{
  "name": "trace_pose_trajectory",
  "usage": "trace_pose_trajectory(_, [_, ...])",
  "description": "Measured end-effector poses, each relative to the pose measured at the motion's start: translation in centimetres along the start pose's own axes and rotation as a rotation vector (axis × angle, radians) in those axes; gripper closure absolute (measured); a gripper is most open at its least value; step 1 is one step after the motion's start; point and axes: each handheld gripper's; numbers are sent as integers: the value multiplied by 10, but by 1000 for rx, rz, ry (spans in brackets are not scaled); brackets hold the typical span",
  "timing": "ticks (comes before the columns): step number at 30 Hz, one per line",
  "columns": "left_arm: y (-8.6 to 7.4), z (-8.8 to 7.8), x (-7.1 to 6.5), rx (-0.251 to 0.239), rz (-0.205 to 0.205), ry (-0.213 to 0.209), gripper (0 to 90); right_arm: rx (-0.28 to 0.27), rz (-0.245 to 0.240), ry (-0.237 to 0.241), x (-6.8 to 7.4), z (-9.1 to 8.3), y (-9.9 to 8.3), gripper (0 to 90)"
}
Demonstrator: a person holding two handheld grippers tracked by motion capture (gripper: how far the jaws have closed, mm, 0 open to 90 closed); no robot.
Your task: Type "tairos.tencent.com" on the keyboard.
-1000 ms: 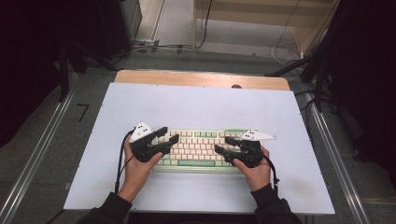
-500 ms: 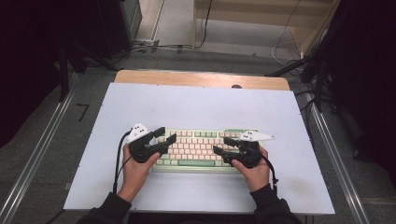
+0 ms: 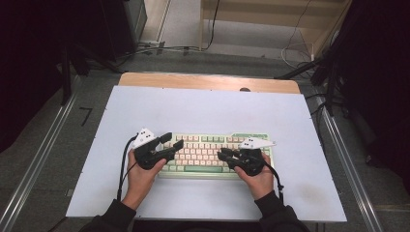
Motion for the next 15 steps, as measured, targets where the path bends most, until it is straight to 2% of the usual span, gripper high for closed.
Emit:
trace_pose_trajectory(2, [0, 0, 0, -1, 1, -1, 419, 18, -11, 17, 2, 3, 1, 873])
trace_pose_trajectory(15, [0, 0, -1, -8, -1, -12, 433, 90, -76, 31, 17, 22, 2, 877])
Point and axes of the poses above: each handheld gripper's, and its own axes: z roughly forward along the jaws, y roughly out of its top, x roughly to its left, and after that the axes turned 4 degrees about x, right-handed
